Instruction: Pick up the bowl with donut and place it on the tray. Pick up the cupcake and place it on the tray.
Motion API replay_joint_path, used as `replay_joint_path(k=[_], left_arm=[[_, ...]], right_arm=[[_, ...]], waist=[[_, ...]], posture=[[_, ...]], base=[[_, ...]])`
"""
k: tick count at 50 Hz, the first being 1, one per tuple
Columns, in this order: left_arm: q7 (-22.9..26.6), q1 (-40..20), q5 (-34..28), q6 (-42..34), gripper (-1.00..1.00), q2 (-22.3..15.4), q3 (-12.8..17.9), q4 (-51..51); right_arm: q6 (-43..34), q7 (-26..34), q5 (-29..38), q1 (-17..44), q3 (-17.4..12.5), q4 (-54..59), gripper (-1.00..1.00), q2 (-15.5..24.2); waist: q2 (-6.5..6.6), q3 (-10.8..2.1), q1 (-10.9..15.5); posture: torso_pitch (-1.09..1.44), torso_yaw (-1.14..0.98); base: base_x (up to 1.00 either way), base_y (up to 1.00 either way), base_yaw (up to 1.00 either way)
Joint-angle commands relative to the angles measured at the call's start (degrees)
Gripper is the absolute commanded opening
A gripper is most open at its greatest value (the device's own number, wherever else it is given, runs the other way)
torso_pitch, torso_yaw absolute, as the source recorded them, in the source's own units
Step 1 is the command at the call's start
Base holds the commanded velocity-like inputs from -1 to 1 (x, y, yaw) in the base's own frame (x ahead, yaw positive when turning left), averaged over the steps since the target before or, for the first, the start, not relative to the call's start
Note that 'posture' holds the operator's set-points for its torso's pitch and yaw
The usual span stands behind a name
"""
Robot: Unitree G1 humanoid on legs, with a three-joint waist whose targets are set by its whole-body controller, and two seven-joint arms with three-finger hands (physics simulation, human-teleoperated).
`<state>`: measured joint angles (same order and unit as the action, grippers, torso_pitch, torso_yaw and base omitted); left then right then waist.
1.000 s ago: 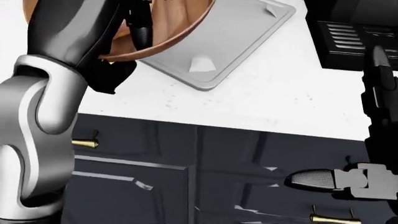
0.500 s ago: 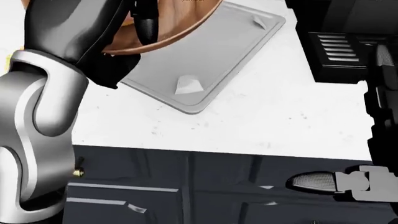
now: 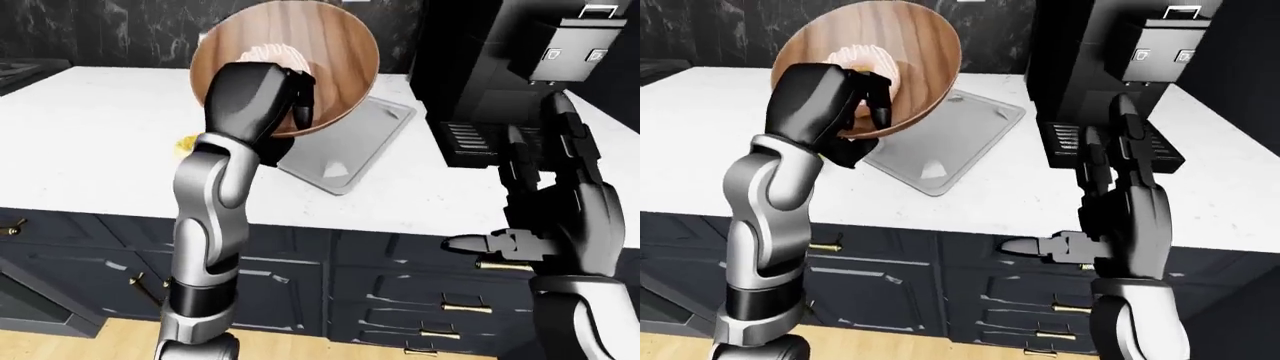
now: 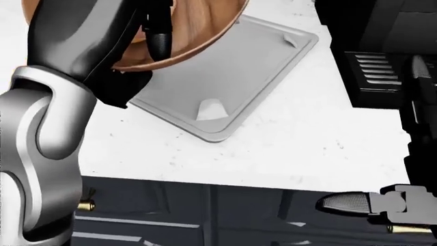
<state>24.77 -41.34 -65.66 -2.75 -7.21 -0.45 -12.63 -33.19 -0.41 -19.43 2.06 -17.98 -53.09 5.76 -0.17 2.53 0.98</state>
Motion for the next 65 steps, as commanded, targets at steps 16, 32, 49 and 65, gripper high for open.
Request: replay_joint_path(k=[16, 32, 49, 65], left_arm=[[-2.86, -1.31, -0.06, 1.62, -1.0, 0.0, -0.01, -1.24], [-2.91, -1.07, -0.45, 1.94, -1.0, 0.29, -0.16, -1.26], [-3.33, -0.63, -0.53, 2.21, -1.0, 0.27, -0.18, -1.11], [-1.77, -0.36, -1.08, 2.03, -1.0, 0.86, -0.55, -3.59]], right_arm=[[1.82, -0.63, -0.47, 0.61, -0.56, -1.49, 1.0, -0.04], [1.37, -0.89, -0.69, 0.74, -0.97, -2.02, 1.0, 0.45], [2.35, -0.6, -0.67, 0.47, -1.04, -1.36, 1.0, 0.32], [0.4, -1.9, -2.86, 1.1, -2.59, -3.61, 1.0, 0.96]], waist=[[0.42, -0.94, -1.04], [-4.52, 0.86, -0.16], [2.9, -0.44, -0.81], [-3.17, -0.7, -0.2]], posture=[[0.0, 0.0], [0.0, 0.0], [0.0, 0.0], [0.0, 0.0]], base=[[0.0, 0.0, 0.28], [0.2, 0.0, 0.0], [0.39, 0.0, 0.0], [0.15, 0.0, 0.0]])
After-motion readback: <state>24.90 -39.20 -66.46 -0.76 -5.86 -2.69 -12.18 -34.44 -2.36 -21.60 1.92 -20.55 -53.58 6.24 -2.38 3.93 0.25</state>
